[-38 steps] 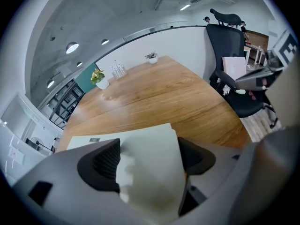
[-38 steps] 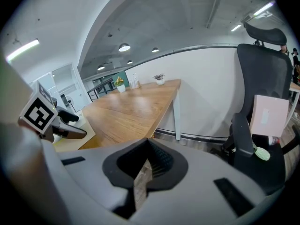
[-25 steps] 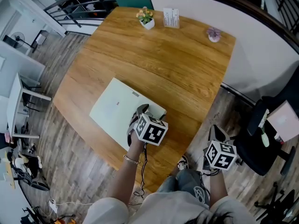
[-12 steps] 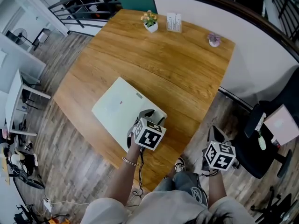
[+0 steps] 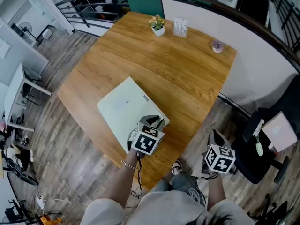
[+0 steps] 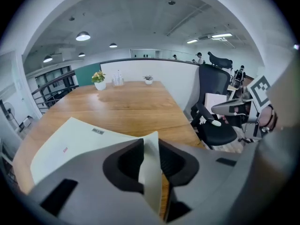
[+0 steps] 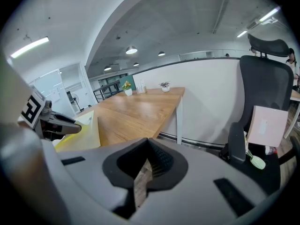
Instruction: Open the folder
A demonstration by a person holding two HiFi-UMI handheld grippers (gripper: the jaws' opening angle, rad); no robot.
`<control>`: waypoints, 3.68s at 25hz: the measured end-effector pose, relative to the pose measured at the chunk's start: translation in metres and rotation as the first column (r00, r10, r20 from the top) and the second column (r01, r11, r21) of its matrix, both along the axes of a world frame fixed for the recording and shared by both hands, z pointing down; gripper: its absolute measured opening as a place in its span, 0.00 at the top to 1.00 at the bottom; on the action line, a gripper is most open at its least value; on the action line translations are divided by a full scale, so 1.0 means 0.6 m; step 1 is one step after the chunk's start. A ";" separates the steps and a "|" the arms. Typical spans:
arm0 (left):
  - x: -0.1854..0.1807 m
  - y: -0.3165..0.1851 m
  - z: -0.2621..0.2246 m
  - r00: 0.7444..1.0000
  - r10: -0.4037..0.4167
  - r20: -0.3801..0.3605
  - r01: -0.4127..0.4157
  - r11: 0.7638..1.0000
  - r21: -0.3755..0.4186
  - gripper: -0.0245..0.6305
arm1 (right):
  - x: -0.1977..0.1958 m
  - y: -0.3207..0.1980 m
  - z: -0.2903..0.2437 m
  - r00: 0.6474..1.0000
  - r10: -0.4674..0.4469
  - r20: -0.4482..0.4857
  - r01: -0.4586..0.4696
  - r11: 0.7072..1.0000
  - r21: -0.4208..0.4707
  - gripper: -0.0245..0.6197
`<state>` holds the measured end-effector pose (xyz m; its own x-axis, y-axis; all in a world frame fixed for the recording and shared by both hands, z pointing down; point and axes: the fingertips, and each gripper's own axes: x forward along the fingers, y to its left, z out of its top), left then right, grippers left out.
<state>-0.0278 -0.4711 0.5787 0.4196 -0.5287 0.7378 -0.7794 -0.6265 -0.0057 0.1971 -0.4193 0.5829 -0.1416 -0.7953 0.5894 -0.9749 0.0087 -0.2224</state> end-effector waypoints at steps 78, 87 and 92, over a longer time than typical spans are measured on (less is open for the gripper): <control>-0.781 0.450 -0.050 0.193 -0.841 -0.506 0.975 0.221 0.005 0.92 | -0.473 0.049 -0.188 0.856 -0.448 -0.257 0.485 0.868 0.104 0.96; -0.830 0.463 0.072 0.125 -0.897 -0.425 0.974 0.191 -0.118 0.88 | -0.463 0.059 -0.178 0.877 -0.384 -0.287 0.425 0.900 0.093 0.96; -0.845 0.461 0.113 0.115 -0.916 -0.384 0.972 0.184 -0.149 0.86 | -0.436 0.067 -0.169 0.883 -0.351 -0.313 0.390 0.919 0.068 0.96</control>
